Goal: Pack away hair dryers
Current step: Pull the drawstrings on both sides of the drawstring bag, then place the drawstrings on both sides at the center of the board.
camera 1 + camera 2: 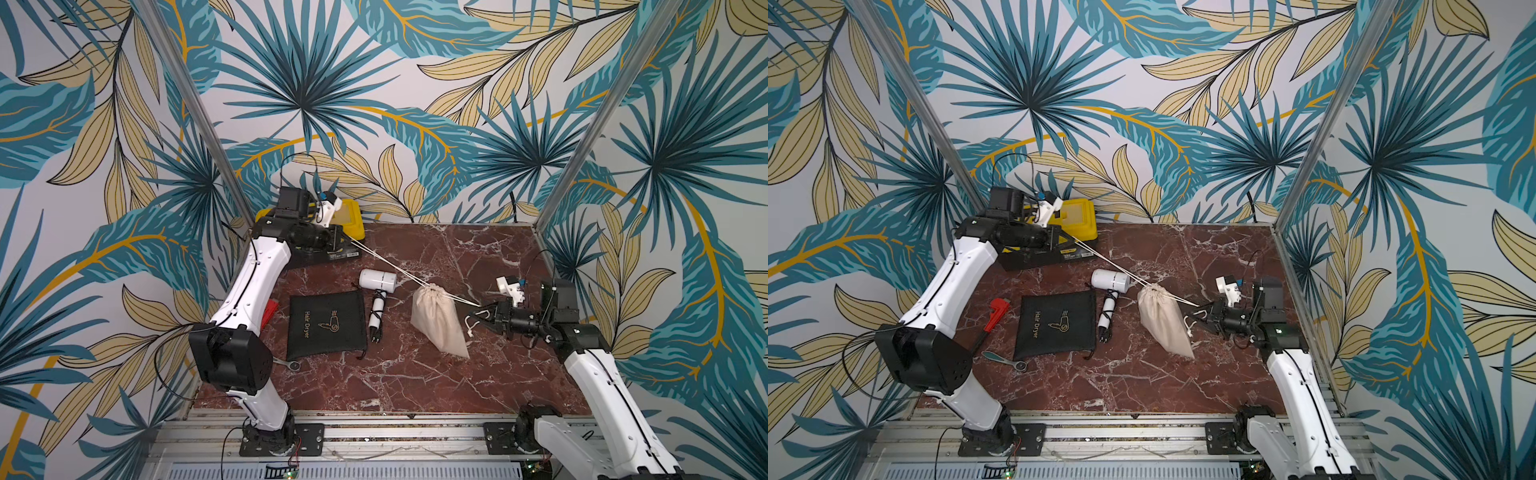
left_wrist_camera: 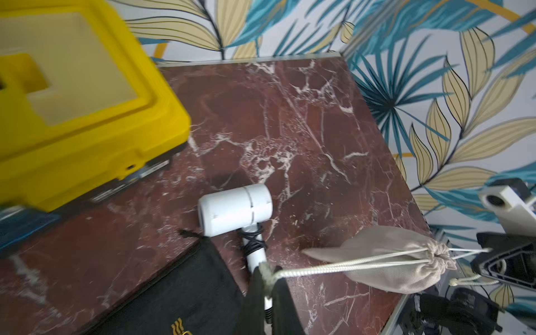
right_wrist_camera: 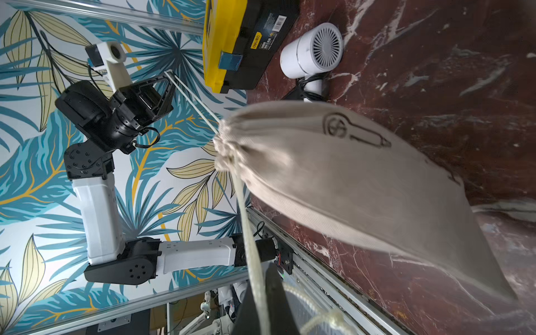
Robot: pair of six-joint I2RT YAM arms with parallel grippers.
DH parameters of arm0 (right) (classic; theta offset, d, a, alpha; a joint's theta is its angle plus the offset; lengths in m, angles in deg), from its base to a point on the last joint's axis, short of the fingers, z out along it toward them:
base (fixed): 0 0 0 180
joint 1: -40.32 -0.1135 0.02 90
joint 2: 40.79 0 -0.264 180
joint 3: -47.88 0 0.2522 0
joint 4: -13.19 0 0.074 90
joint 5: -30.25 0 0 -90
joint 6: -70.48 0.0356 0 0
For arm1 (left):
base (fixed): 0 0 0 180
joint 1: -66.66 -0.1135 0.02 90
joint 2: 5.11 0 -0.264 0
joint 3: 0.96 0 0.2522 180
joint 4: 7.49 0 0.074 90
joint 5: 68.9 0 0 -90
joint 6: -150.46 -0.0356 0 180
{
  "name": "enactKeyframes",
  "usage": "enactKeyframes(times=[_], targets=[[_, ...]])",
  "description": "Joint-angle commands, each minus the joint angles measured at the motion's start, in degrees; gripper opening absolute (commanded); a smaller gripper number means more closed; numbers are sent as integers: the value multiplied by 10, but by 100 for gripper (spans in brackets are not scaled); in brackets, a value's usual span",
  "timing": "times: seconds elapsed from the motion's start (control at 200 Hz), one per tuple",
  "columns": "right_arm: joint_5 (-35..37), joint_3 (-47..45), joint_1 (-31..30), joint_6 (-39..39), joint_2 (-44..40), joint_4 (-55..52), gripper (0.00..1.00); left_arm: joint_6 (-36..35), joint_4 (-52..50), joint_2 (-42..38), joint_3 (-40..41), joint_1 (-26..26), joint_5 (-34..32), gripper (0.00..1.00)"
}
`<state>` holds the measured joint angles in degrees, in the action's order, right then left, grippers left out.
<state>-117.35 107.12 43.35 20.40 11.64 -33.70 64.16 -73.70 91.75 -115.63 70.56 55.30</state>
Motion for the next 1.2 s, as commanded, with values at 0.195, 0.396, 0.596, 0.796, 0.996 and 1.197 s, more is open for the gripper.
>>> enactKeyframes(times=[0.195, 0.396, 0.596, 0.796, 0.996, 1.197], targets=[[0, -4, 37, -31, 6, -66, 0, -1, 54, -4, -42, -44, -82, 0], [9, 37, 46, -51, 29, -68, 0, 12, 55, -5, -61, -15, -70, 0], [21, 100, 55, -4, 92, 46, 0, 25, 65, 13, -90, 78, -47, 0], [49, 247, 73, -40, 230, 43, 0, 85, 120, 63, -135, 167, -28, 0], [64, 401, 101, -21, 338, 80, 0, 111, 133, 150, -280, 192, -51, 0], [71, 520, 118, -54, 406, 64, 0, 124, 180, 212, -359, 215, -59, 0]])
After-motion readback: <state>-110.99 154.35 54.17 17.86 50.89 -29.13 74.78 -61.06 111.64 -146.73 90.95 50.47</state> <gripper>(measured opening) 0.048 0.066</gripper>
